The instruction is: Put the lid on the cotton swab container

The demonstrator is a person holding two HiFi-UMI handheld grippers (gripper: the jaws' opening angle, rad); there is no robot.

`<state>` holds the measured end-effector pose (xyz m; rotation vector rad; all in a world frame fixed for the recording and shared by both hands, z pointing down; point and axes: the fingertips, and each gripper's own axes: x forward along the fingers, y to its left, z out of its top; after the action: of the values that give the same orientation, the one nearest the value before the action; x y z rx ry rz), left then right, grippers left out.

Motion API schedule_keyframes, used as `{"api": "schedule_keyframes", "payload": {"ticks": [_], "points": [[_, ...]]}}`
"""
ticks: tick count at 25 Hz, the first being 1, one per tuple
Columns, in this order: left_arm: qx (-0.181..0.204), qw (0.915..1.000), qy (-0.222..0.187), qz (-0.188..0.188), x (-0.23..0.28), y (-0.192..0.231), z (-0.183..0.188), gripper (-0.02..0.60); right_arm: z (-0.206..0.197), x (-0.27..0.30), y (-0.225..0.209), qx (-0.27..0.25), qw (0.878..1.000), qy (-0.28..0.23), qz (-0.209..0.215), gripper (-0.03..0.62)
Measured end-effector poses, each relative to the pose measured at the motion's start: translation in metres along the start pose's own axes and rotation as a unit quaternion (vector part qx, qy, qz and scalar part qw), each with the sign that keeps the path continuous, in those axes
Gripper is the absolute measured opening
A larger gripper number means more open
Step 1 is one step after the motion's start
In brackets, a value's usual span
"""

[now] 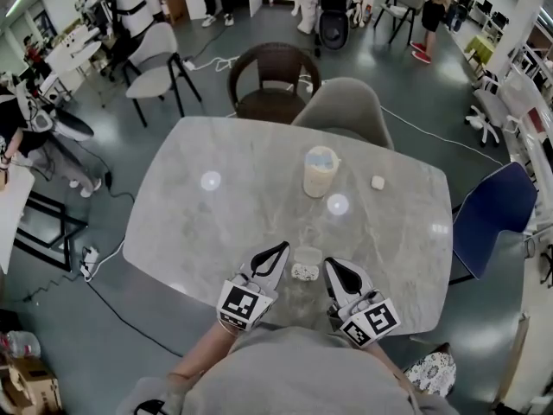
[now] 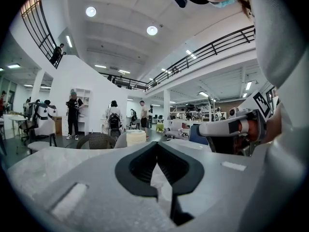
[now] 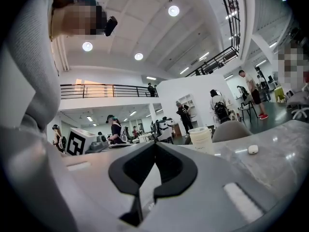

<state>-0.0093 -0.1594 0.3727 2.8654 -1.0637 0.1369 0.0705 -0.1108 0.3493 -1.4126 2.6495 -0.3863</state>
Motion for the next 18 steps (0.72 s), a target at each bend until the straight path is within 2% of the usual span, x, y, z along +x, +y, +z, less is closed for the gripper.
{"api": "schedule_keyframes", "payload": {"ticks": [3, 18], "points": [[0.004, 1.0000, -0.004, 0.006, 0.005, 0.006, 0.000, -0.002, 0.001, 0.002, -0.004, -0.003, 1.000, 0.000, 0.005, 0.002], [-0.006, 0.9993, 0.038, -0.003, 0.007, 0.010, -0.037, 0.000, -0.011, 0.012, -0.018, 0.002, 1.000, 0.016, 0.006, 0.002]]}}
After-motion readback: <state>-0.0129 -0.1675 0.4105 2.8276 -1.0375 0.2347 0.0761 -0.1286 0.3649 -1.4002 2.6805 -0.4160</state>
